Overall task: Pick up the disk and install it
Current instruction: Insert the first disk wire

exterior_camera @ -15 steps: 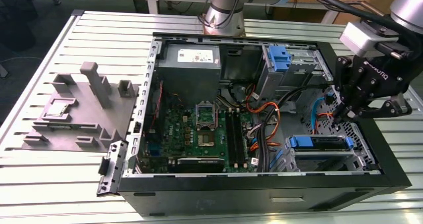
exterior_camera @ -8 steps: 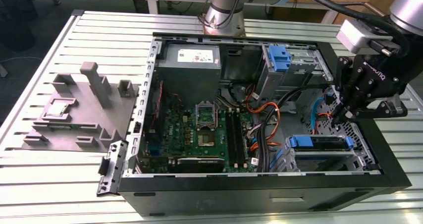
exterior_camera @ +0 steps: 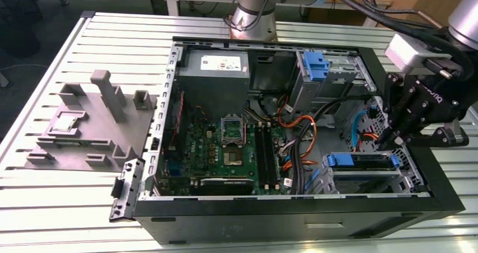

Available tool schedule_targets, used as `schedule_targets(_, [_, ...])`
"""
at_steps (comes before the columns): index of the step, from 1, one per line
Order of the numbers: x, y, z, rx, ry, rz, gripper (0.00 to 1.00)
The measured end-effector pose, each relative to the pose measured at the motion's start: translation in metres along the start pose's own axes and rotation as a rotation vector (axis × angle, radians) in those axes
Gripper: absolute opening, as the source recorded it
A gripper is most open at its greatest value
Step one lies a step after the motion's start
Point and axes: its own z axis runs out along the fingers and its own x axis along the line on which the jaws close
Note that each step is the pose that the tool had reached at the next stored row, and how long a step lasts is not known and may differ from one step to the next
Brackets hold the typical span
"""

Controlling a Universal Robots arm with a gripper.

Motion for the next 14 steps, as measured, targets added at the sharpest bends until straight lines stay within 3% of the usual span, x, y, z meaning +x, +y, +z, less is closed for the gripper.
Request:
schedule_targets(3, [-0.0003,0.0022,0.0030,0.0062,-0.0001,0.013,0.17])
schedule_targets(7, [-0.0007,0.0022,0.0074,0.0042,-0.0016,0.066,0.17])
schedule_targets(14, [0.0007,0.0027,0.0090,0.0044,-0.0019,0.076,0.17])
